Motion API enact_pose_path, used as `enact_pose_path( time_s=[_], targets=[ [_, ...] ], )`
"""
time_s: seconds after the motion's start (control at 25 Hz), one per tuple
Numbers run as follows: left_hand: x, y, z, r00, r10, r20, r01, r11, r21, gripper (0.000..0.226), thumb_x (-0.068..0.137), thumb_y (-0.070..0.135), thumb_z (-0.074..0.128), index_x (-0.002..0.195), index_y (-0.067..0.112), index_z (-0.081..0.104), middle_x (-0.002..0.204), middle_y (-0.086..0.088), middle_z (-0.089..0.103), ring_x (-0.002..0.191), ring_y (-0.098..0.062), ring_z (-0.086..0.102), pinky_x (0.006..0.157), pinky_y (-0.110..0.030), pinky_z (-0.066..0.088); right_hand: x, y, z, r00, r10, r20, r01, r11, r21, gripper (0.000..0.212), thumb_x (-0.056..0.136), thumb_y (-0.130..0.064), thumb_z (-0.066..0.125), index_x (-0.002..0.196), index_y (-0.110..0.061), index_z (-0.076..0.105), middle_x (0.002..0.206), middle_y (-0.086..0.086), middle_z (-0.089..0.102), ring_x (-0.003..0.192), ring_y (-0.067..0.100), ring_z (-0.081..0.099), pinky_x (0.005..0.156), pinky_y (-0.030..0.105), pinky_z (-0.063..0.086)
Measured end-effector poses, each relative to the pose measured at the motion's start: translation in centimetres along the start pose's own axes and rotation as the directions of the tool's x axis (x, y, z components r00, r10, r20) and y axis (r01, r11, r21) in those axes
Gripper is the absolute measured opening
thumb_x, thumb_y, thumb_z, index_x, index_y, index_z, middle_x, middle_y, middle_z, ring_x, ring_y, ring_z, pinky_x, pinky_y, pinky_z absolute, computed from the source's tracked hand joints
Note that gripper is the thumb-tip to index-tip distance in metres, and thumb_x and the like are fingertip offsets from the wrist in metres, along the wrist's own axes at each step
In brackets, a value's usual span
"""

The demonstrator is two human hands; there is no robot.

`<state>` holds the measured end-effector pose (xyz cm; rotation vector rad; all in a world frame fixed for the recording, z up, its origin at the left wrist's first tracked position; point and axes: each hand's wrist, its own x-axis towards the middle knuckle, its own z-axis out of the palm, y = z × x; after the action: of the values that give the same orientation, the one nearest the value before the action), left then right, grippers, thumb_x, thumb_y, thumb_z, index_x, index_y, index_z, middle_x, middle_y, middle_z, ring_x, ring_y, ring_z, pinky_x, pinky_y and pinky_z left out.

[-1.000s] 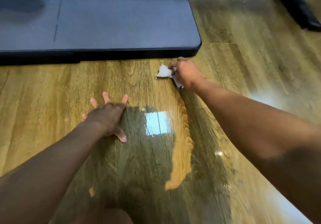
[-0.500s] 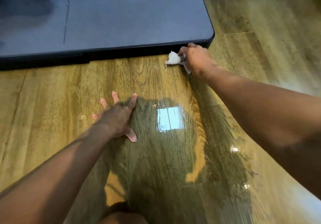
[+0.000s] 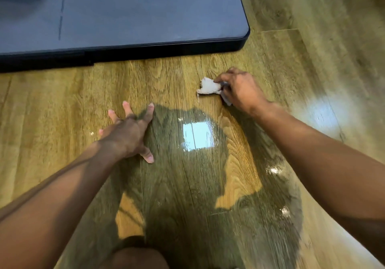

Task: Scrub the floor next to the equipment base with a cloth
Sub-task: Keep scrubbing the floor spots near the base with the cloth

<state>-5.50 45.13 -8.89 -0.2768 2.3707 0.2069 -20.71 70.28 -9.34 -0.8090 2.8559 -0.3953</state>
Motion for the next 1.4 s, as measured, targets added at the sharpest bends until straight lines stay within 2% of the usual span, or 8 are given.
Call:
enact_pose_path(
  time_s=[0.08, 0.28, 0.4, 0.52, 0.68, 0.92, 1.12, 1.4],
  targets=[
    [-0.2, 0.3, -0.1, 1.000, -0.006, 0.000, 0.006, 1.000, -0.003, 0.145, 0.053, 0.044, 0.088, 0.140, 0.046, -0.027, 0.151, -0.018, -0.031, 0.136, -0.053, -0.017, 0.104, -0.069, 0.025, -2.9, -0.9, 0.5, 0.999, 0.031, -0.013, -0.030, 0.999, 0.018, 0.030, 0.090, -0.014, 0.059, 0.119, -0.021, 0.061, 0.130, 0.005, 0.051, 0.103, 0.020, 0.059, 0.090, 0.031, 0.053],
    [-0.1, 0.5, 0.0, 1.000, -0.010, -0.003, 0.010, 1.000, 0.021, 0.145, 0.052, 0.044, 0.089, 0.141, 0.045, -0.025, 0.151, -0.019, -0.031, 0.136, -0.053, -0.016, 0.104, -0.069, 0.024, -14.9, -0.7, 0.8, 0.961, -0.241, 0.137, 0.226, 0.967, 0.119, 0.024, 0.086, -0.015, 0.061, 0.108, -0.022, 0.067, 0.109, 0.001, 0.062, 0.089, 0.014, 0.063, 0.077, 0.025, 0.054],
    [-0.3, 0.4, 0.0, 1.000, -0.008, -0.021, 0.009, 0.999, 0.044, 0.144, 0.051, 0.047, 0.087, 0.142, 0.045, -0.025, 0.152, -0.019, -0.028, 0.137, -0.052, -0.013, 0.105, -0.068, 0.024, -12.4, -0.1, 0.5, 0.992, -0.084, 0.095, 0.077, 0.994, 0.078, 0.030, 0.089, -0.010, 0.060, 0.117, -0.017, 0.064, 0.118, 0.004, 0.058, 0.088, 0.015, 0.063, 0.074, 0.015, 0.051],
    [-0.4, 0.5, 0.2, 0.989, 0.109, -0.101, -0.087, 0.976, 0.201, 0.138, 0.055, 0.054, 0.083, 0.145, 0.040, -0.021, 0.156, -0.016, -0.020, 0.141, -0.047, -0.009, 0.109, -0.060, 0.021, -14.0, -1.0, 0.8, 0.999, 0.023, 0.042, -0.025, 0.999, 0.033, 0.029, 0.088, -0.014, 0.061, 0.116, -0.019, 0.064, 0.118, 0.003, 0.057, 0.093, 0.016, 0.060, 0.078, 0.017, 0.047],
    [0.1, 2.6, 0.8, 0.977, 0.207, -0.059, -0.191, 0.961, 0.202, 0.124, 0.068, 0.043, 0.081, 0.146, 0.043, -0.017, 0.156, -0.013, -0.020, 0.142, -0.045, -0.007, 0.110, -0.056, 0.023, -22.8, -2.5, 1.3, 0.970, -0.203, 0.131, 0.187, 0.975, 0.122, 0.027, 0.078, -0.011, 0.068, 0.104, -0.020, 0.067, 0.105, 0.003, 0.062, 0.092, 0.022, 0.061, 0.076, 0.033, 0.054],
    [0.5, 4.9, -0.2, 0.976, 0.179, -0.128, -0.160, 0.977, 0.143, 0.123, 0.065, 0.056, 0.078, 0.148, 0.039, -0.011, 0.157, -0.008, -0.020, 0.143, -0.042, -0.007, 0.111, -0.060, 0.012, -18.2, -1.0, 1.4, 0.996, 0.047, 0.076, -0.052, 0.996, 0.068, 0.030, 0.089, -0.016, 0.055, 0.117, -0.020, 0.062, 0.117, 0.001, 0.057, 0.103, 0.018, 0.057, 0.091, 0.034, 0.049],
    [1.1, 6.7, -0.8, 0.987, 0.141, -0.080, -0.129, 0.981, 0.144, 0.130, 0.061, 0.051, 0.082, 0.147, 0.041, -0.015, 0.156, -0.011, -0.020, 0.142, -0.044, -0.007, 0.111, -0.063, 0.014, -26.3, -1.4, 1.9, 0.983, -0.138, 0.117, 0.110, 0.969, 0.221, 0.023, 0.076, -0.006, 0.067, 0.096, -0.017, 0.070, 0.102, 0.000, 0.064, 0.093, 0.017, 0.060, 0.083, 0.034, 0.052],
    [0.9, 7.9, -1.7, 0.992, 0.123, -0.037, -0.113, 0.973, 0.202, 0.135, 0.058, 0.049, 0.084, 0.148, 0.035, -0.016, 0.156, -0.018, -0.016, 0.140, -0.050, -0.001, 0.111, -0.060, 0.018, -14.0, 0.1, 1.6, 0.997, 0.074, 0.003, -0.074, 0.994, 0.085, 0.029, 0.092, -0.011, 0.054, 0.119, -0.019, 0.060, 0.122, 0.002, 0.055, 0.102, 0.017, 0.056, 0.088, 0.028, 0.051]
  ],
)
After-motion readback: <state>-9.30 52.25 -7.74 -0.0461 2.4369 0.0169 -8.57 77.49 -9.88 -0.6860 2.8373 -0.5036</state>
